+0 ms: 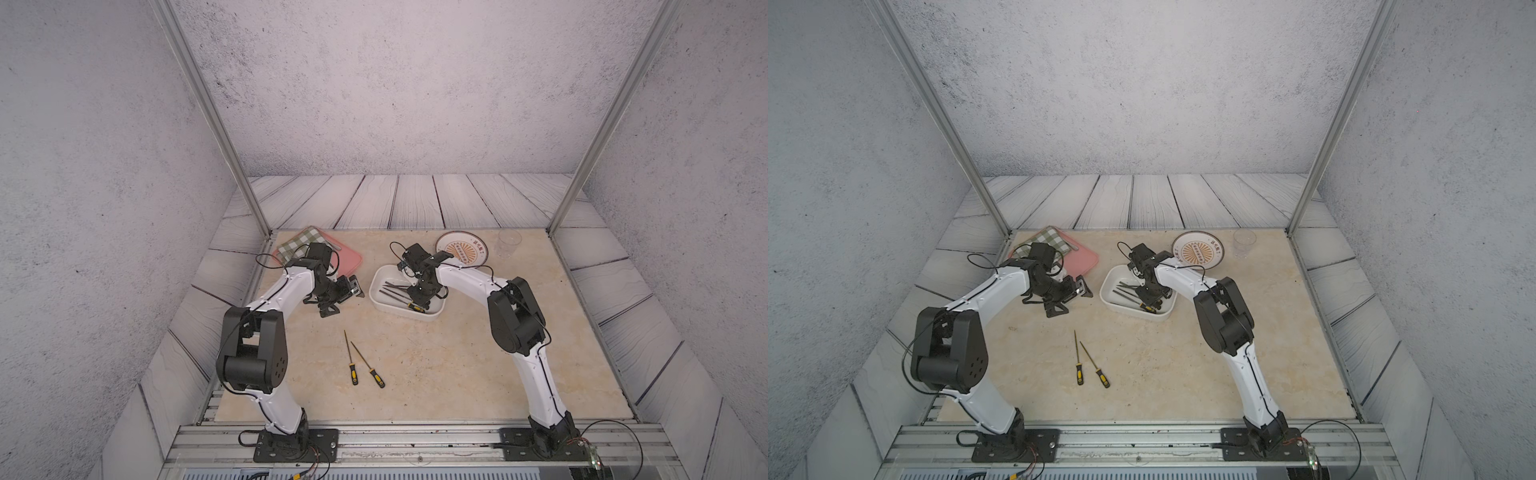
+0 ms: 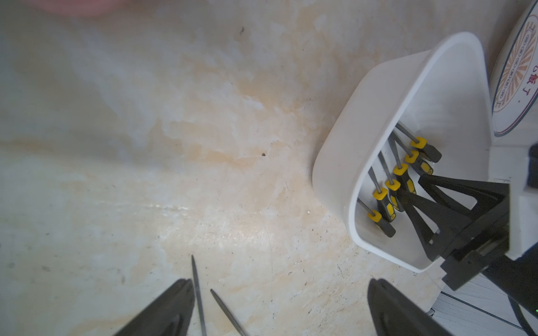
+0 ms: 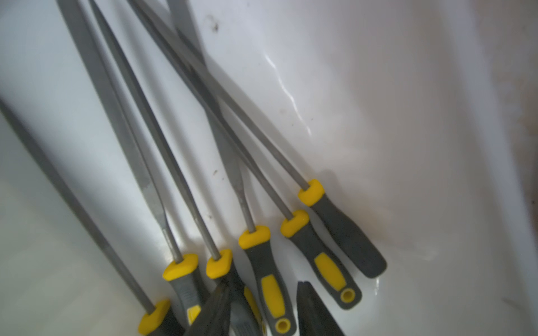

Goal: Put the file tool into the storage box
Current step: Adjust the file tool in the storage box.

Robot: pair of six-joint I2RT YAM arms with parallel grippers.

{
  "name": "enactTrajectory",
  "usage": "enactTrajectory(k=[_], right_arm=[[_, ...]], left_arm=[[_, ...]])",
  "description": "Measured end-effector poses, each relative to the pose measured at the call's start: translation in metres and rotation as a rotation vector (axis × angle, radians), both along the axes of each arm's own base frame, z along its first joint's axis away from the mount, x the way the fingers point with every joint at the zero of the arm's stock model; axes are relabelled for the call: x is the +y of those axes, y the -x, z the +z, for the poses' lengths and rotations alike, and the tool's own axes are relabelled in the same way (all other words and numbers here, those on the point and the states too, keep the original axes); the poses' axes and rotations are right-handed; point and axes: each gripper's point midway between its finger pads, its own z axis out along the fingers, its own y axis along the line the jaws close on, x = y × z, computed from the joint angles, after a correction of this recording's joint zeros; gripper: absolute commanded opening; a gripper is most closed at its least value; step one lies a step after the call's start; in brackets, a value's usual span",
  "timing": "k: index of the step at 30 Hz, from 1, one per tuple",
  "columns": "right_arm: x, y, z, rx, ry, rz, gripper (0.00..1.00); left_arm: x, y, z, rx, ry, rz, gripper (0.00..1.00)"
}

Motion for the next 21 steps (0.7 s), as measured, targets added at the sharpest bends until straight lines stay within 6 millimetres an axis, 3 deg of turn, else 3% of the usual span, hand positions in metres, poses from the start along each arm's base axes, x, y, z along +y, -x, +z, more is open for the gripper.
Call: enactTrajectory(k=[8, 17, 21], right_arm=[[0.007, -0.001, -0.002, 0.018, -0.032, 0.027, 0.26], [0.01, 0.014, -0.005, 0.062, -0.079, 0.057, 0.25], [0.005, 0.025, -0.004, 0.082, -0.074, 0.072, 0.34]], left_arm=[[-0.002, 0.001, 0.0, 0.001, 0.0, -0.005, 0.98], [-0.006, 0.002, 0.0, 0.002, -0.001, -0.013, 0.98], [-0.007, 0.003, 0.0, 0.004, 0.0, -0.013, 0.98]])
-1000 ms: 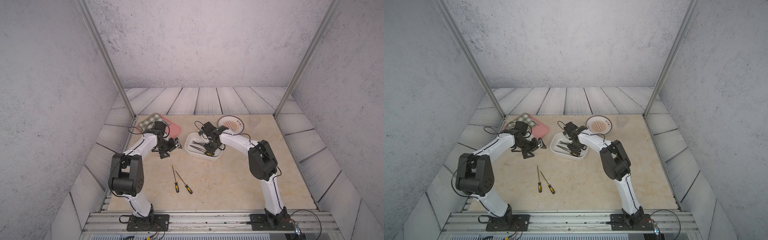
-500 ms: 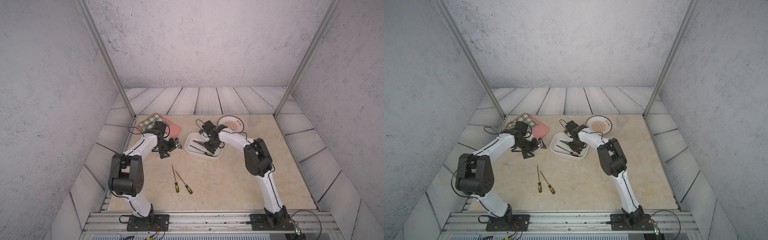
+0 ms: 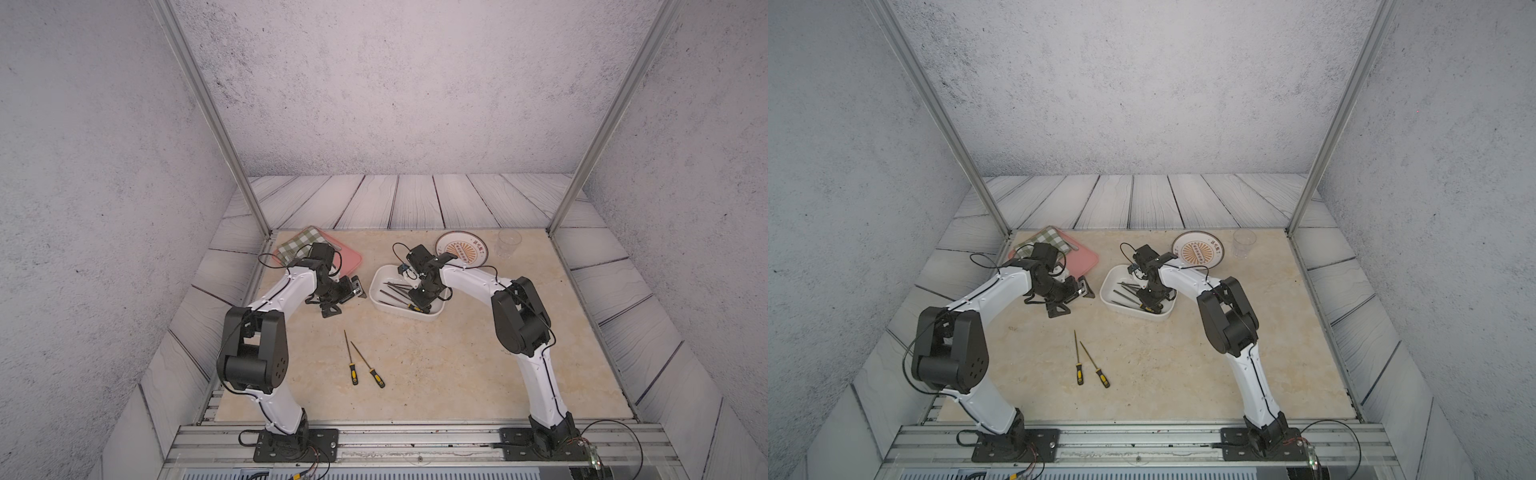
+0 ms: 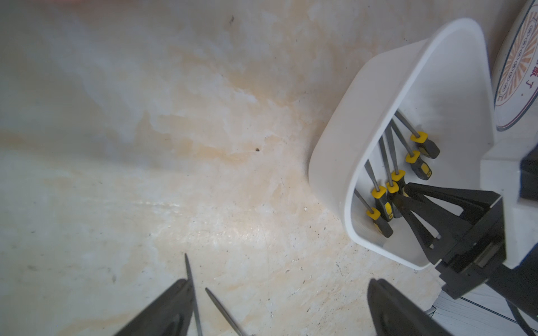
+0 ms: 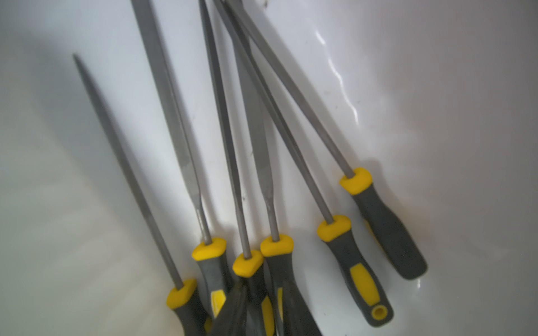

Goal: Put the file tool into the storage box
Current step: Adjust the file tool in the storage box, then pick up the file tool from the center of the board.

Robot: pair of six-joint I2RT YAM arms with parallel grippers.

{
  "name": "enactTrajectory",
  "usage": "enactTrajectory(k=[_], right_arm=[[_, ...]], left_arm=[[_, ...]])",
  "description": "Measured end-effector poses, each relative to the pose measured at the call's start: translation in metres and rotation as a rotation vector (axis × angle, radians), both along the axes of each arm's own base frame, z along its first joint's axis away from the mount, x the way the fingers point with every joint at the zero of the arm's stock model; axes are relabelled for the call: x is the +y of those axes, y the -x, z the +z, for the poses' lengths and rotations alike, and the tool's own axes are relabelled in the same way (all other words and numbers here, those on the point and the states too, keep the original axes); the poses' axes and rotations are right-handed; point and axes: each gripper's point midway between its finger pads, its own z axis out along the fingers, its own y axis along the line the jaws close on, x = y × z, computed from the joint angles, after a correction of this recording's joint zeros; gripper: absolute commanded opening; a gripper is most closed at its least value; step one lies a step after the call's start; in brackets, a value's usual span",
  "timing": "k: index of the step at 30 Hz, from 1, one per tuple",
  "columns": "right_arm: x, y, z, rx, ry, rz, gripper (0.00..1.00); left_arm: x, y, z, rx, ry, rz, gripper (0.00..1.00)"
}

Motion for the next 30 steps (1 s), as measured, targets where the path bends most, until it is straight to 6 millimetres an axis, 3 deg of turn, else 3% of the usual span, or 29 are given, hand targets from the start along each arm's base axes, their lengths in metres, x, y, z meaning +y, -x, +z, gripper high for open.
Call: enactTrajectory(k=[4, 8, 11, 14, 16, 19, 25, 30], right_arm=[[-0.003, 0.003, 0.004, 0.003, 0.005, 0.001, 0.46], [-0.003, 0.004, 0.021, 0.0, -0.01, -0.026, 0.48], [0.004, 0.006, 0.054, -0.028, -0.072, -0.082, 0.48], [0.009, 0.021, 0.092, -0.055, -0.164, -0.142, 0.48], [0.015, 0.047, 0.113, -0.057, -0.225, -0.167, 0.48], [0.033, 0.099, 0.122, -0.008, -0.282, -0.168, 0.48], [0.067, 0.192, 0.08, 0.162, -0.259, -0.143, 0.48], [0.089, 0.23, 0.066, 0.22, -0.244, -0.135, 0.48]], left_arm=[[-0.001, 0.0, 0.001, -0.003, -0.003, -0.004, 0.98], [0.001, 0.001, 0.006, -0.019, -0.014, 0.0, 0.98], [0.004, 0.001, 0.014, -0.045, -0.017, 0.008, 0.98], [0.009, 0.005, 0.016, -0.059, -0.022, 0.021, 0.98], [0.015, 0.009, 0.014, -0.054, -0.029, 0.035, 0.98], [0.025, 0.013, 0.009, -0.044, -0.042, 0.06, 0.98], [0.051, 0.018, 0.001, -0.032, -0.055, 0.135, 0.98], [0.063, 0.025, -0.003, -0.028, -0.066, 0.169, 0.98]])
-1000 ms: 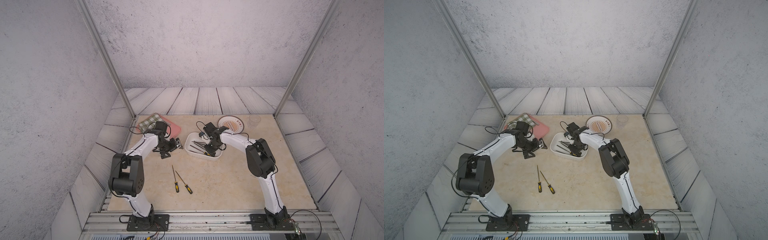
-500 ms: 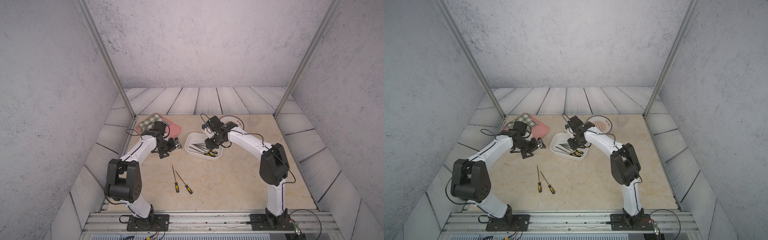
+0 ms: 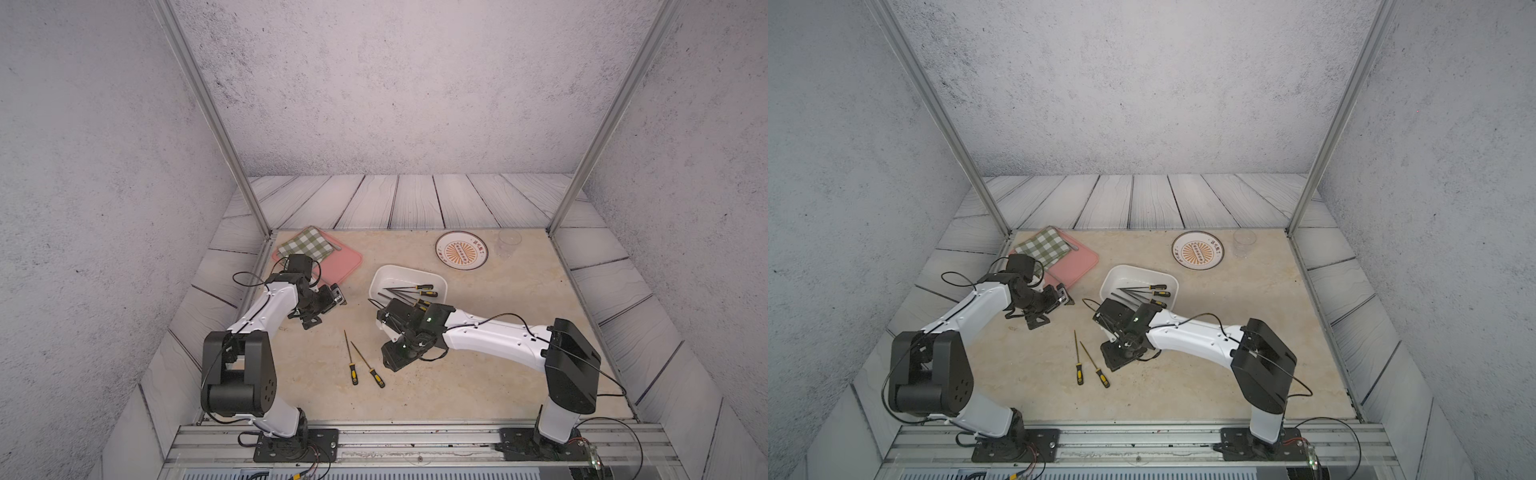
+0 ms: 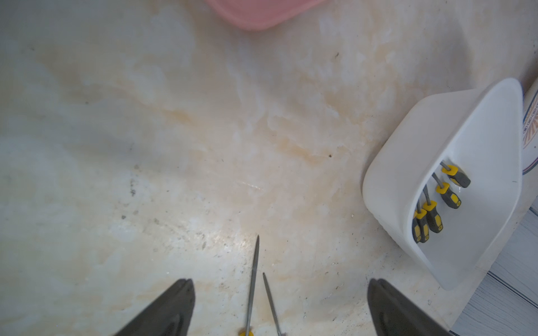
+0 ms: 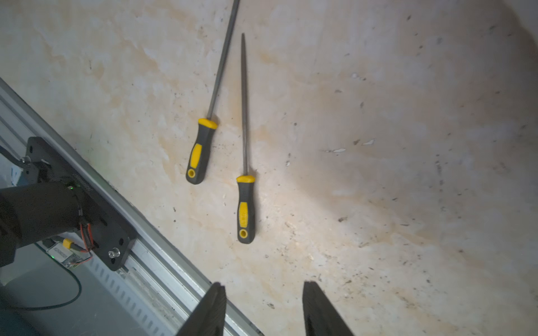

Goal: Put the file tool into the storage box
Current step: Pick up the file tool from the center of the board.

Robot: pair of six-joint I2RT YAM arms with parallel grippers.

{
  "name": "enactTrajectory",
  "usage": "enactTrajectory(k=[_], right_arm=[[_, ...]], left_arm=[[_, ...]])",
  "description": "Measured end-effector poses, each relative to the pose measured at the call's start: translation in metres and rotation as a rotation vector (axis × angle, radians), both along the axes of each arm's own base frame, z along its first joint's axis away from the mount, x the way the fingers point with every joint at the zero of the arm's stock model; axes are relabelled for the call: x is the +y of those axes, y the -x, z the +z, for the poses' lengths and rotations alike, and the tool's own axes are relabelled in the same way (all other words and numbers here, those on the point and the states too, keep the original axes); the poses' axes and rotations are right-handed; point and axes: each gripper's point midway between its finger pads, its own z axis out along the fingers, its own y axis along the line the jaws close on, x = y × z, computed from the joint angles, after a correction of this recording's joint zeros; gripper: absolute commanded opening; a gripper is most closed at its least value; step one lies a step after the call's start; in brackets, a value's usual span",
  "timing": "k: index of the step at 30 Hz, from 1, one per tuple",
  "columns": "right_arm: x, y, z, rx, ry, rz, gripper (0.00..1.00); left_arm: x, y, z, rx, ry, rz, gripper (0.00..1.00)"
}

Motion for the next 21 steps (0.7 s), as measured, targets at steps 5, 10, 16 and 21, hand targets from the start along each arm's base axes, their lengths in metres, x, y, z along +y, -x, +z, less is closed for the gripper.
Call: enactTrajectory(k=[5, 10, 16, 21], right_arm=[[0.013, 0.015, -0.016, 0.032, 0.028, 0.0, 0.49], [0.027, 0.011, -0.034, 0.04, 0.071, 0.003, 0.5], [0.043, 0.002, -0.05, 0.023, 0.115, 0.017, 0.49], [0.039, 0.004, -0.069, 0.027, 0.174, 0.038, 0.49]], left_arm=[[0.006, 0.011, 0.003, -0.013, -0.009, 0.015, 0.98], [0.011, 0.023, 0.003, -0.015, -0.008, 0.03, 0.98], [0.008, 0.029, 0.003, -0.013, 0.014, 0.036, 0.98], [0.007, 0.029, 0.004, -0.014, 0.02, 0.035, 0.98]])
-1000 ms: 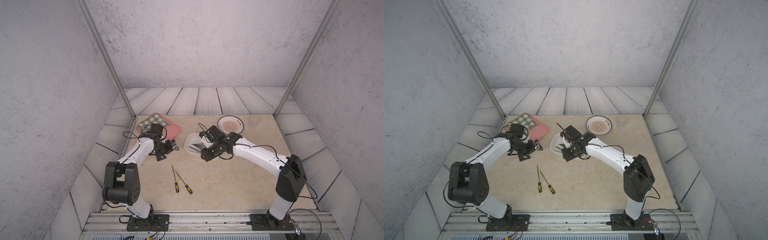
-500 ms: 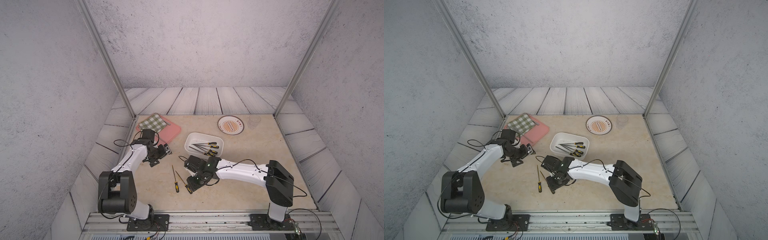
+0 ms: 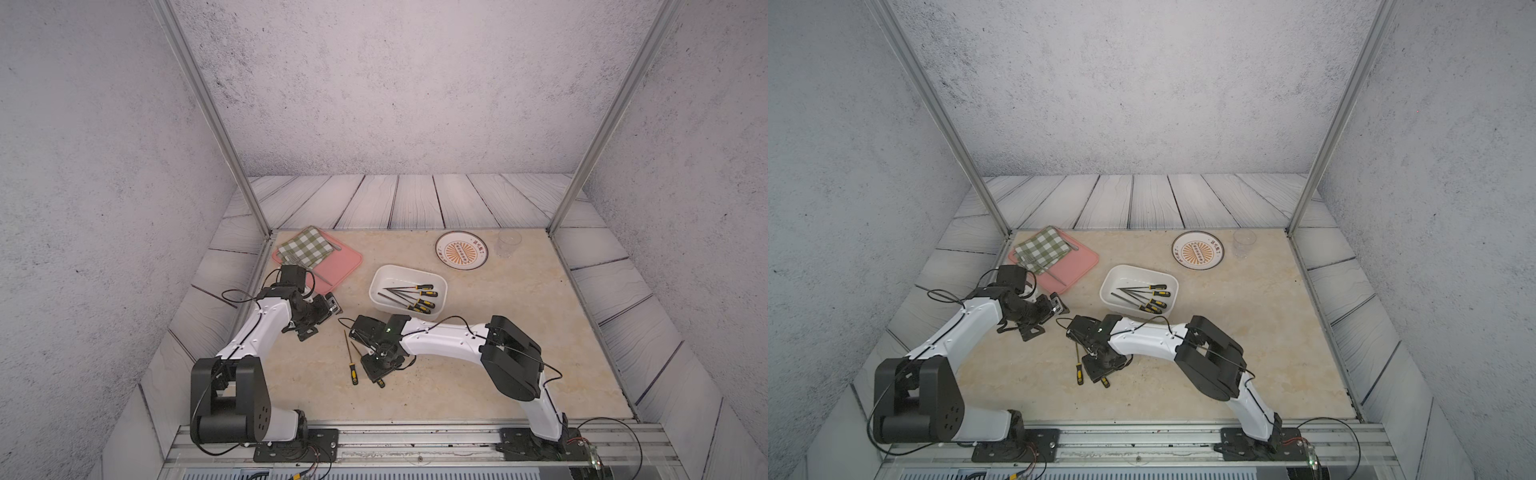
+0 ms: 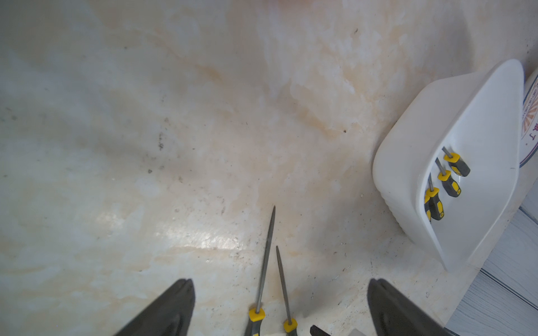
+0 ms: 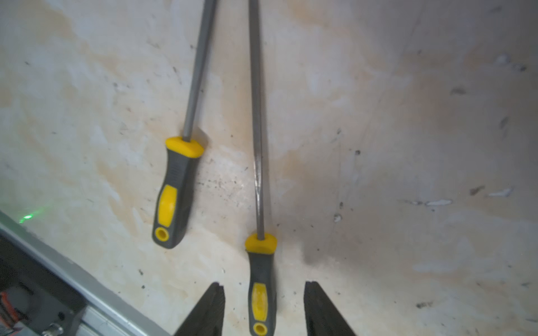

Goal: Put the file tool into the storage box
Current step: Pick up the file tool from the center of the board.

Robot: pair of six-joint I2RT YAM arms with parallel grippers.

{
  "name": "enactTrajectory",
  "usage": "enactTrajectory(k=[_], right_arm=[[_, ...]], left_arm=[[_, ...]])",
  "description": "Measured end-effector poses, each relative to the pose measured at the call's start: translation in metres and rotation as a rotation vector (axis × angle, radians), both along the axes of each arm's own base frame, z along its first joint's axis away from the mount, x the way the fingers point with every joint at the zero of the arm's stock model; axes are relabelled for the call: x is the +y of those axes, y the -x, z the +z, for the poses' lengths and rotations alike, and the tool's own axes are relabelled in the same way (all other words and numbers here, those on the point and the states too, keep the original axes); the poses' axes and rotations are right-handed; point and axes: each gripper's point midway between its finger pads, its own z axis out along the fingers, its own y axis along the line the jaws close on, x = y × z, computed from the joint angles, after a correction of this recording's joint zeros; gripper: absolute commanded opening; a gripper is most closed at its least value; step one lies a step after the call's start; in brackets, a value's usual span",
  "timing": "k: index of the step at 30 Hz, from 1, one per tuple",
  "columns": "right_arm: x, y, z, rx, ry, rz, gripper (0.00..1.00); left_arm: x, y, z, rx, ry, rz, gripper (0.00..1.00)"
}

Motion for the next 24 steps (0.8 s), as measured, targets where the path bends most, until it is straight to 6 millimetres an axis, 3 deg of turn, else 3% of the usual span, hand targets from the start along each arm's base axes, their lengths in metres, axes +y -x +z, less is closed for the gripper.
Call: enactTrajectory(k=[5, 12, 16, 20, 24], right_arm=[[-0.005, 0.005, -0.01, 0.005, 0.04, 0.026, 0.44], [-0.008, 0.001, -0.01, -0.036, 0.061, 0.059, 0.17], [-0.014, -0.007, -0.007, -0.085, 0.085, 0.085, 0.12], [-0.024, -0.024, 0.022, -0.146, 0.064, 0.121, 0.1], [-0.046, -0.069, 0.082, -0.237, -0.031, 0.105, 0.11]], left_arm=[[0.0, 0.0, 0.0, -0.001, 0.0, 0.0, 0.98], [0.0, -0.003, 0.002, -0.003, 0.001, 0.0, 0.98], [-0.001, -0.011, 0.011, -0.032, 0.005, -0.001, 0.98], [-0.002, -0.02, 0.023, -0.066, 0.009, -0.002, 0.97], [-0.003, -0.03, 0.031, -0.092, 0.015, -0.005, 0.97]])
